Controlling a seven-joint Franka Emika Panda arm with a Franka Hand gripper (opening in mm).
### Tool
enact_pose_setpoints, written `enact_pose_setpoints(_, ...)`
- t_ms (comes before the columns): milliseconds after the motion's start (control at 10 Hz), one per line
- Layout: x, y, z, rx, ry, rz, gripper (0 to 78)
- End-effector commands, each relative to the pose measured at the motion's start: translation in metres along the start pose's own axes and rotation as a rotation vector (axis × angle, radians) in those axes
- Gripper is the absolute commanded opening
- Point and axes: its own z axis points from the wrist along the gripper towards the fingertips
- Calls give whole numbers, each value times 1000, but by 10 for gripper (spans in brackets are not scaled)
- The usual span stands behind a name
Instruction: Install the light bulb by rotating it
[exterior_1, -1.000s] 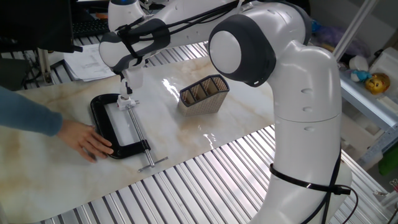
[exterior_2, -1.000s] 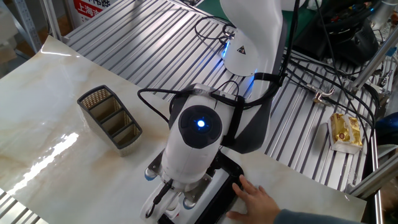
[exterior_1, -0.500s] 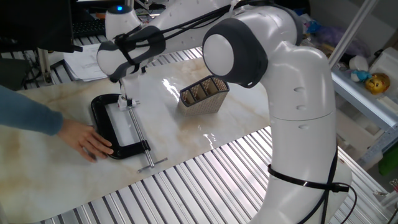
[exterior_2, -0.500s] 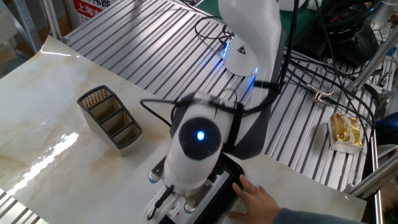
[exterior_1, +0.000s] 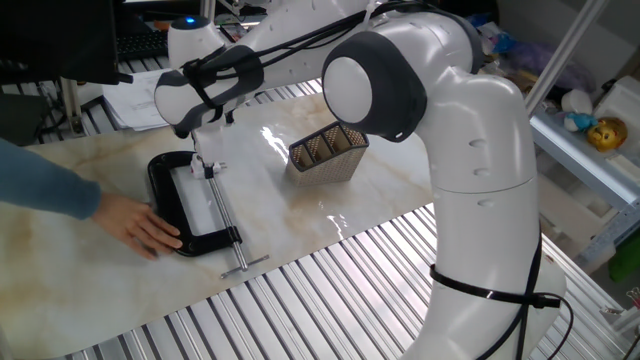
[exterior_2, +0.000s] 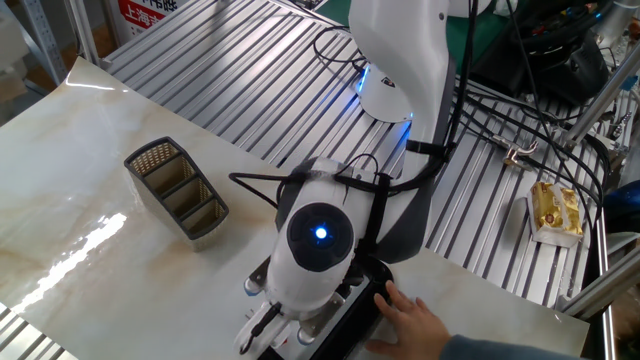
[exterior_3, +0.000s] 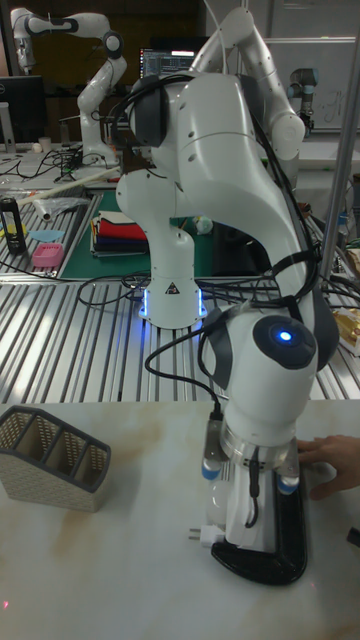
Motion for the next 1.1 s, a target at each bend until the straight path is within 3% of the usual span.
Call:
enact_pose_setpoints(100,1,-3,3,-8,116,-301,774)
enact_pose_setpoints(300,1,-3,3,-10,126,-361,774)
enact_pose_setpoints(500,1,-3,3,-24,174,-438,774)
enact_pose_setpoints(700,1,-3,3,-27,211,-454,774)
enact_pose_setpoints(1100,1,-3,3,-12,236,-524,774)
